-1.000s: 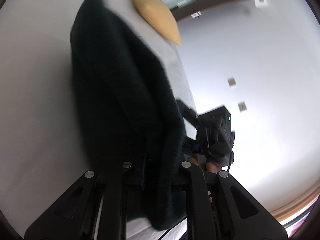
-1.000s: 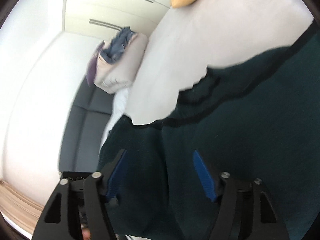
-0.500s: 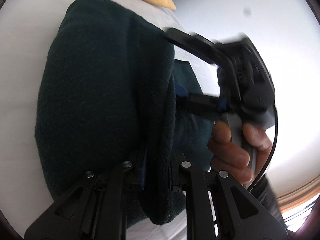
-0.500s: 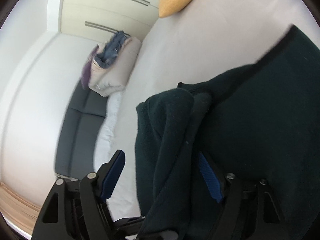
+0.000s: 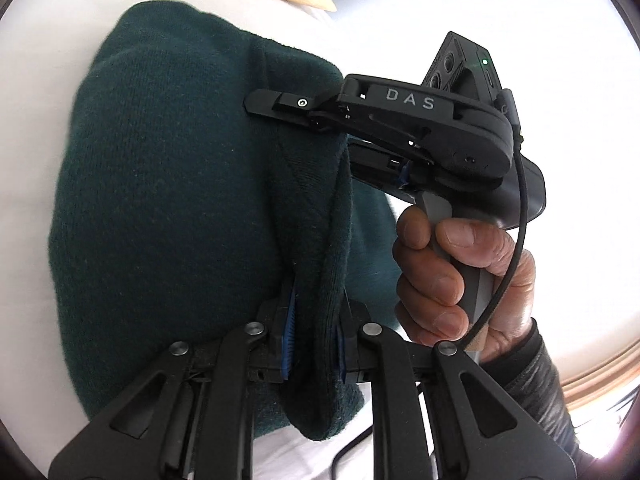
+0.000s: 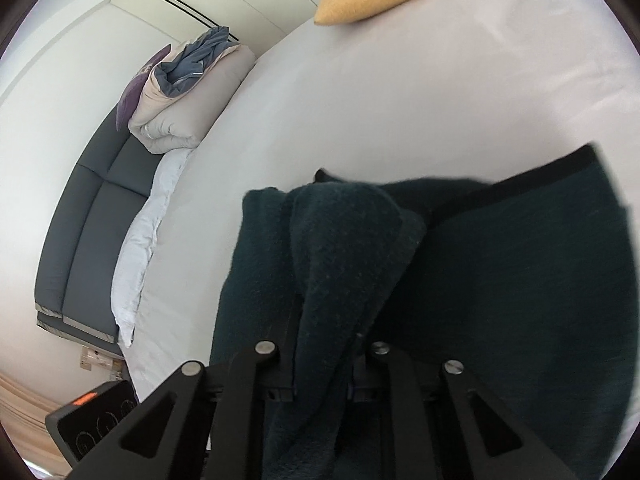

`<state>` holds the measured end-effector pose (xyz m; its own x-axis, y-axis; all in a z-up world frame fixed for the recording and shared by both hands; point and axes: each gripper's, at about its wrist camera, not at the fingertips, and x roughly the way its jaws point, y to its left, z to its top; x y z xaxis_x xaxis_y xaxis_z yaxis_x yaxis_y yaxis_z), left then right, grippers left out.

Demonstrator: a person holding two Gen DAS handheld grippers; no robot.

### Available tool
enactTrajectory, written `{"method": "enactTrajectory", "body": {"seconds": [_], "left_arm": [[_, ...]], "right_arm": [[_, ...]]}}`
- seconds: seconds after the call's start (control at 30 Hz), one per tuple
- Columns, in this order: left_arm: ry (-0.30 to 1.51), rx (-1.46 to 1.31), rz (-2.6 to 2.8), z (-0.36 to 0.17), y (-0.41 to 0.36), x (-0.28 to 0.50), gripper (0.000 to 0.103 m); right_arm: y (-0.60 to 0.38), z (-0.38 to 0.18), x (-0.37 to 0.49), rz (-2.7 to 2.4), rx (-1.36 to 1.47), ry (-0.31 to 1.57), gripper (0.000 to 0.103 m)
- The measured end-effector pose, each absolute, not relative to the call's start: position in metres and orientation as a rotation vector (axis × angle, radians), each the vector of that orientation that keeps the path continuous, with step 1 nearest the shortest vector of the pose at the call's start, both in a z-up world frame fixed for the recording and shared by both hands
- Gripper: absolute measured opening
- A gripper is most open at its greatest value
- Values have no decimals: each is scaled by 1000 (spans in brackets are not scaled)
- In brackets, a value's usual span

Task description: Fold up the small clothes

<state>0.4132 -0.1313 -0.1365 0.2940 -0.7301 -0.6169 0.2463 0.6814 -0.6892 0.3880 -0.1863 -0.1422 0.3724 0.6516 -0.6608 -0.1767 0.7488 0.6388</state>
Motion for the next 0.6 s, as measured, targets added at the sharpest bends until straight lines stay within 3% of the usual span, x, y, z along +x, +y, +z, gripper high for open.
{"method": "enactTrajectory", "body": {"seconds": [0.5, 0.6], "left_arm": [[1079, -443, -801, -117, -179, 422, 14], [1113, -443, -779, -131, -166, 422, 19]], "right_arm": [[-287, -133, 397, 474, 471, 1125, 16], [-296, -151, 400, 446, 509, 1146, 24]]}}
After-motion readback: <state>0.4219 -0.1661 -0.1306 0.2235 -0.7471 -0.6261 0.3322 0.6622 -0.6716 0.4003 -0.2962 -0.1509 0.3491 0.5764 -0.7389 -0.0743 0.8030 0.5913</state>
